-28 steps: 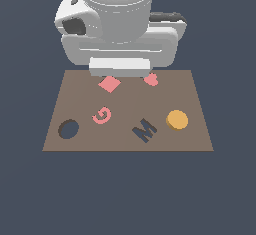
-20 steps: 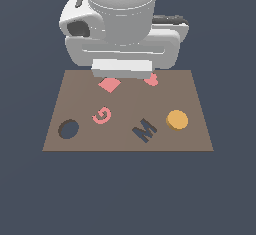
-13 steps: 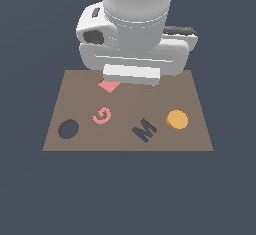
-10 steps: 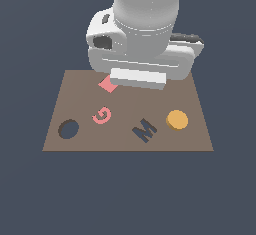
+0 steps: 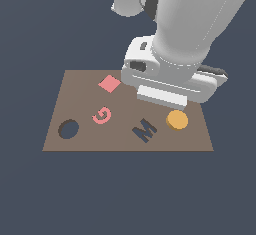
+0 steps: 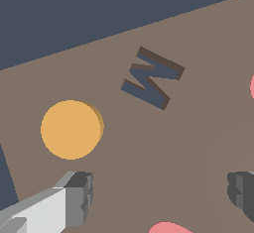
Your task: Insert a designated object into the corresponding slot on a board.
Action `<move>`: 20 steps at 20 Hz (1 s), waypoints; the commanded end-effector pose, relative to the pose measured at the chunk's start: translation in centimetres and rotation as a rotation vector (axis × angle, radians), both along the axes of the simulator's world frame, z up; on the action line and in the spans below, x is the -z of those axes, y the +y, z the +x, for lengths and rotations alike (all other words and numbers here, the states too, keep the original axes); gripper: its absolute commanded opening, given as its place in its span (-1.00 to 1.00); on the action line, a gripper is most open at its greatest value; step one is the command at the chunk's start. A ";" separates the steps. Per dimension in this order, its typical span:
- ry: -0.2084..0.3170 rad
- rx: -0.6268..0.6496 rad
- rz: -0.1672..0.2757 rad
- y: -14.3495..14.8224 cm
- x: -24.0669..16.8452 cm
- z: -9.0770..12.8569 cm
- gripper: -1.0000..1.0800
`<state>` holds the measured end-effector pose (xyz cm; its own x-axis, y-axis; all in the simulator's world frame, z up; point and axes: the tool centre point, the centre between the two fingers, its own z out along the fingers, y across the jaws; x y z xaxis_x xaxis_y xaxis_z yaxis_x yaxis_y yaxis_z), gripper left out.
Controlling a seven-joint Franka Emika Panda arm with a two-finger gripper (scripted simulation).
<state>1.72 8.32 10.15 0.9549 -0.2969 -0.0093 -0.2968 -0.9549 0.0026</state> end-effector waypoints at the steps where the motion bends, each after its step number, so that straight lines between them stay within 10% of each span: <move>1: -0.002 0.048 0.000 1.5 1.1 0.7 0.92; 20: -0.010 0.223 -0.001 6.7 5.2 4.3 0.92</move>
